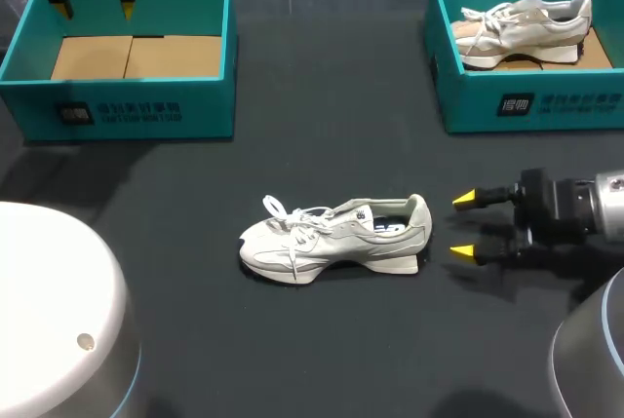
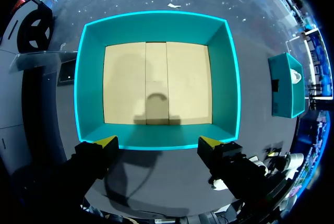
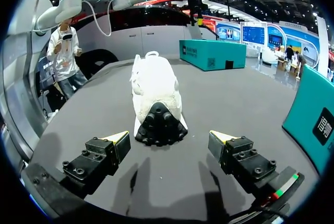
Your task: Take the shoe out of the shoebox, open the shoe tongue, remove and reinsert the insole, then place the shoe into the shoebox
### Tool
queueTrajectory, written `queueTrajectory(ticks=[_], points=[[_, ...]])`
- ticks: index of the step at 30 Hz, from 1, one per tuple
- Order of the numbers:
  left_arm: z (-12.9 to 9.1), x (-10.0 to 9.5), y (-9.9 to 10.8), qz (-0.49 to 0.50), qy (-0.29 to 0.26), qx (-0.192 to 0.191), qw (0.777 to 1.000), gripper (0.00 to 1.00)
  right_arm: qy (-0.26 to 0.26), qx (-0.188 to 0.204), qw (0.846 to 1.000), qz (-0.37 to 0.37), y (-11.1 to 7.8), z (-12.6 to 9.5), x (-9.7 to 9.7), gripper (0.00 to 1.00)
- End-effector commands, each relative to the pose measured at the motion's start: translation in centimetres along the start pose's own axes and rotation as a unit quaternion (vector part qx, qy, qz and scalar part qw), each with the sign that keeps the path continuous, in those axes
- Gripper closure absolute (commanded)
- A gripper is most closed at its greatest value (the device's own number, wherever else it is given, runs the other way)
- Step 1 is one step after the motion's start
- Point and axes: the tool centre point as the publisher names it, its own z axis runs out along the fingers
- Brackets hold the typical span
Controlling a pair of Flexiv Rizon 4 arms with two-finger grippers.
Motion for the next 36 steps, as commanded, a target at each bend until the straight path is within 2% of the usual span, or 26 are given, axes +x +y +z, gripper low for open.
queueTrajectory(ticks=[1, 36], points=[[-0.1, 0.0, 0.0, 0.0, 0.0, 0.0, 1.0, 0.0, 0.003, -0.003, 1.0, -0.001, -0.1, 0.8, -0.1, 0.0], [-0.1, 0.0, 0.0, 0.0, 0.0, 0.0, 1.0, 0.0, 0.051, -0.041, 0.998, -0.02, 1.0, 5.7, 0.7, 0.0]])
